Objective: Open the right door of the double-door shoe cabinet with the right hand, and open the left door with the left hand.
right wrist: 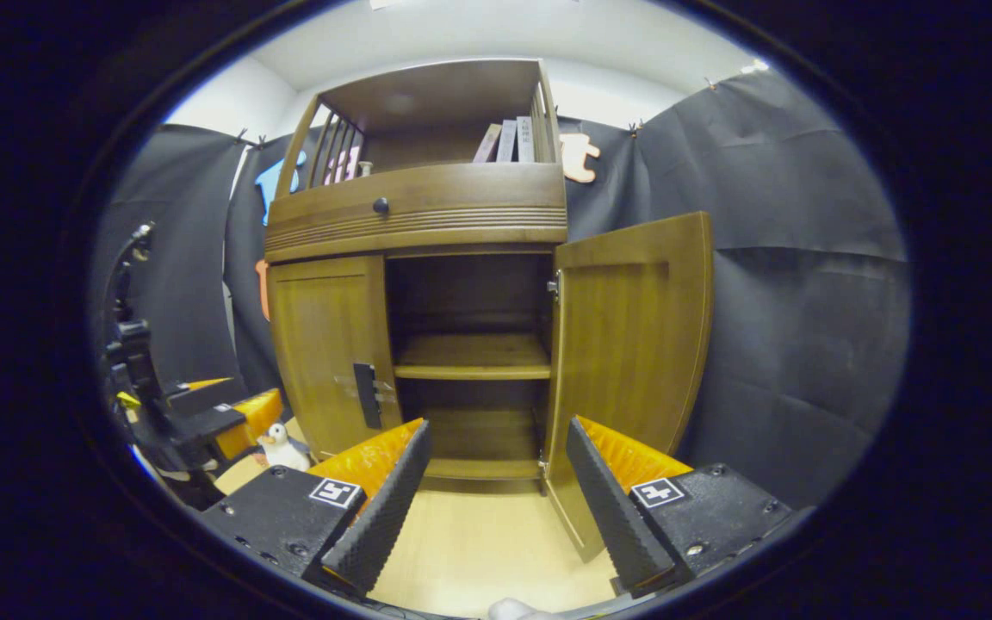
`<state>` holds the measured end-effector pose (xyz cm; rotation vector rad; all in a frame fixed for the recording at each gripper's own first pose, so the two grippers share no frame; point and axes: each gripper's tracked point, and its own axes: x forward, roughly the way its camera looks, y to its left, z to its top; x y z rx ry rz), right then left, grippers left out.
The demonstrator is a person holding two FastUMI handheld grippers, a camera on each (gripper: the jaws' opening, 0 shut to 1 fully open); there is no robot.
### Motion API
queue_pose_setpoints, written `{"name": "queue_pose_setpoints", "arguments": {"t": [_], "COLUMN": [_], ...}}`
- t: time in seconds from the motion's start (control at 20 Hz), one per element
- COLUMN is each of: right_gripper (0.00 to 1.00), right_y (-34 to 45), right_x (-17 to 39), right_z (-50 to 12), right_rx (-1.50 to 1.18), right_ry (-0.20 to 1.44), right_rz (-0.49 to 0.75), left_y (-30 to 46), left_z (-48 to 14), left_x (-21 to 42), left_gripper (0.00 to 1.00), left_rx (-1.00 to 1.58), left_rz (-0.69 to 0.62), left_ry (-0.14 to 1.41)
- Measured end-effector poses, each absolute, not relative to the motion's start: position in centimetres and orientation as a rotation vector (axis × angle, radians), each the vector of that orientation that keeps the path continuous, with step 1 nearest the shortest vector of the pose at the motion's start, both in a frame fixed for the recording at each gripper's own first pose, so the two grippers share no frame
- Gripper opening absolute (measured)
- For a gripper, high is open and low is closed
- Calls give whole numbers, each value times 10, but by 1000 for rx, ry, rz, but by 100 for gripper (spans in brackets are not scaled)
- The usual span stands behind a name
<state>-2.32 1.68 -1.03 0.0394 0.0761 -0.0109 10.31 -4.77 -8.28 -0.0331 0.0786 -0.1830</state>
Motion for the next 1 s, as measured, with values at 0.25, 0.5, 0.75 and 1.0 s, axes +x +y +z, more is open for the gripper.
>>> {"name": "queue_pose_setpoints", "arguments": {"t": [0.25, 0.5, 0.75, 1.0], "right_gripper": [99, 100, 99, 99], "right_y": [17, 5, -1, 6], "right_x": [-23, -16, -15, -18], "right_z": [-3, -3, -8, -10], "right_rx": [15, 12, -17, -26], "right_ry": [89, 128, 162, 170], "right_rz": [-26, -70, -90, -73], "left_y": [-82, -113, -130, -136], "left_z": [-103, -132, -151, -155], "left_x": [175, 227, 254, 267], "left_gripper": [96, 96, 86, 49], "left_rx": [-56, -37, -54, -35], "left_rz": [-210, -231, -249, -251], "left_ry": [77, 97, 117, 114]}}
